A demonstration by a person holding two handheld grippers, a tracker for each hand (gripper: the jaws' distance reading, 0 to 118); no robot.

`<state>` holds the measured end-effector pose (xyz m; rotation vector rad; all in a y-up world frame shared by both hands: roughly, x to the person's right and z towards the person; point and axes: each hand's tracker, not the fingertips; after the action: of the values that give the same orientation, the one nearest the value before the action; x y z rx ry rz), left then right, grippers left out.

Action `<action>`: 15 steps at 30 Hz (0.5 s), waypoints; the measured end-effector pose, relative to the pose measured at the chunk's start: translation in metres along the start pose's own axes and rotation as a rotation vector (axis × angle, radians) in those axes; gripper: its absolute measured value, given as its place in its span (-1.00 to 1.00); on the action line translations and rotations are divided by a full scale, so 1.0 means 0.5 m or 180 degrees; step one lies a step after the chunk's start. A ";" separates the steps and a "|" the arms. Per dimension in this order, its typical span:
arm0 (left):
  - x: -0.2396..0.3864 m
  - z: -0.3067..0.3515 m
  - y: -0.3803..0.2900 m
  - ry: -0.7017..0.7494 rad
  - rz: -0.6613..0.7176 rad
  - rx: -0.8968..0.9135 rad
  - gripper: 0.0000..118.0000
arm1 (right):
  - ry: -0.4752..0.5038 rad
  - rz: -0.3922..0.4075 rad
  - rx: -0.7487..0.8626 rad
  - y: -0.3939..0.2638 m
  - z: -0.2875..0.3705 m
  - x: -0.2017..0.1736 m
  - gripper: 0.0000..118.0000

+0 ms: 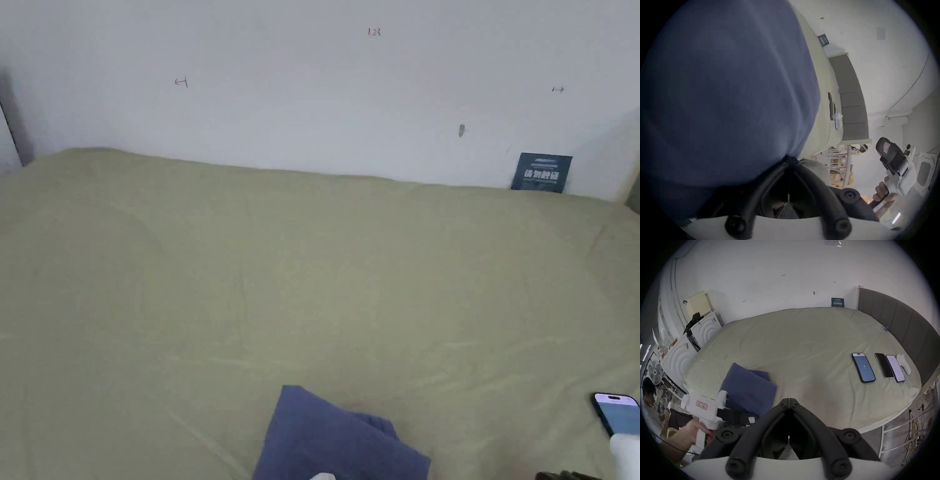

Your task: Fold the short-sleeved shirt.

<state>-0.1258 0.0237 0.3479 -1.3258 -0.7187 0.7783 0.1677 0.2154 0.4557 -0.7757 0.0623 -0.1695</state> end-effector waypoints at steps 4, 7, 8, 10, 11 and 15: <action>0.037 0.048 0.004 0.0169 -0.0107 0.0066 -0.97 | 0.0164 0.0001 0.0005 0.017 -0.025 -0.014 -1.00; 0.099 0.152 0.008 -0.0110 -0.0358 0.0397 -0.97 | 0.0435 -0.0067 0.0077 0.028 -0.050 -0.023 -1.00; 0.112 0.191 0.012 -0.0251 -0.0399 0.0531 -0.97 | 0.0543 -0.0118 0.0085 0.031 -0.062 -0.026 -1.00; 0.131 0.273 0.029 -0.0316 -0.0432 0.0804 -0.97 | 0.0876 -0.0262 0.0089 0.036 -0.099 -0.035 -1.00; 0.134 0.308 0.038 -0.0206 -0.0493 0.0943 -0.97 | 0.1061 -0.0324 0.0059 0.037 -0.121 -0.041 -1.00; 0.094 0.392 0.090 0.0593 -0.0608 0.1098 -0.97 | 0.1958 -0.0604 -0.0244 0.014 -0.243 -0.075 -1.00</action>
<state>-0.2646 0.1752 0.3258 -0.9858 -0.5258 0.5850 0.1171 0.1428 0.3637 -0.7826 0.5813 -0.5853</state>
